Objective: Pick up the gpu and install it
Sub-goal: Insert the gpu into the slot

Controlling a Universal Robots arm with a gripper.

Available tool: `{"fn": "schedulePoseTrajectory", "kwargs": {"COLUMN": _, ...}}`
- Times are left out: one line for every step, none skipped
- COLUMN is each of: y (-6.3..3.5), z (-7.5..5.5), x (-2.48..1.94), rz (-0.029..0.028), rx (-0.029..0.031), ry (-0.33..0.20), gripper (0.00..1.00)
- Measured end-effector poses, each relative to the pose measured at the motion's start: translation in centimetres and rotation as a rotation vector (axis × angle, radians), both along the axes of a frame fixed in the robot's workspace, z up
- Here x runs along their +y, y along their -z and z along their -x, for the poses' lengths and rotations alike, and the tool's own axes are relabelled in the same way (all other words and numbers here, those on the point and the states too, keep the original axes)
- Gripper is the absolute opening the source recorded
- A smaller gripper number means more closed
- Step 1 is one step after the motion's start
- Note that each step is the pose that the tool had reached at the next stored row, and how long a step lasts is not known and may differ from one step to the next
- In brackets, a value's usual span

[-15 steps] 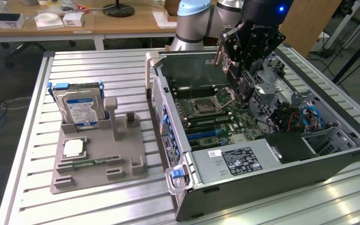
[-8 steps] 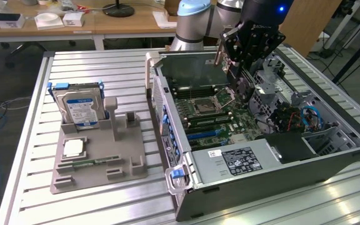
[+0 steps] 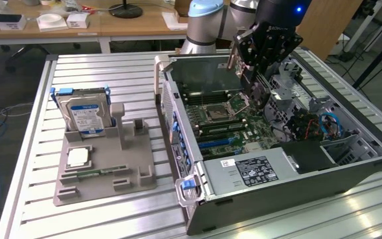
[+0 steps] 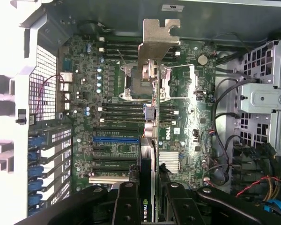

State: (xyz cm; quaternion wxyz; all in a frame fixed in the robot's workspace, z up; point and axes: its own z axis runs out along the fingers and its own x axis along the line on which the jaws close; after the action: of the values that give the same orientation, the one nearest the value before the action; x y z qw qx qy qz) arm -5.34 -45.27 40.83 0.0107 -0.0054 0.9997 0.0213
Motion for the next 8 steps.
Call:
{"fn": "schedulePoseTrajectory", "kwargs": {"y": 0.00, "z": 0.00, "x": 0.00, "rz": 0.0000, "rx": 0.0000, "ry": -0.005, "gripper": 0.26}}
{"fn": "schedulePoseTrajectory", "kwargs": {"y": 0.00, "z": 0.00, "x": 0.00, "rz": 0.0000, "rx": 0.0000, "ry": -0.010, "gripper": 0.26}}
{"fn": "schedulePoseTrajectory", "kwargs": {"y": 0.00, "z": 0.00, "x": 0.00, "rz": -0.0001, "rx": -0.0001, "ry": -0.014, "gripper": 0.26}}
{"fn": "schedulePoseTrajectory", "kwargs": {"y": 0.00, "z": 0.00, "x": 0.00, "rz": 0.0000, "rx": 0.0000, "ry": -0.019, "gripper": 0.26}}
{"fn": "schedulePoseTrajectory", "kwargs": {"y": 0.00, "z": 0.00, "x": 0.00, "rz": -0.0001, "rx": 0.0000, "ry": -0.024, "gripper": 0.26}}
{"fn": "schedulePoseTrajectory", "kwargs": {"y": 0.00, "z": 0.00, "x": 0.00, "rz": -0.0001, "rx": -0.0001, "ry": -0.030, "gripper": 0.26}}
{"fn": "schedulePoseTrajectory", "kwargs": {"y": 0.00, "z": 0.00, "x": 0.00, "rz": 0.0000, "rx": 0.0000, "ry": -0.035, "gripper": 0.26}}
{"fn": "schedulePoseTrajectory", "kwargs": {"y": 0.00, "z": 0.00, "x": 0.00, "rz": 0.0000, "rx": -0.0001, "ry": -0.040, "gripper": 0.26}}
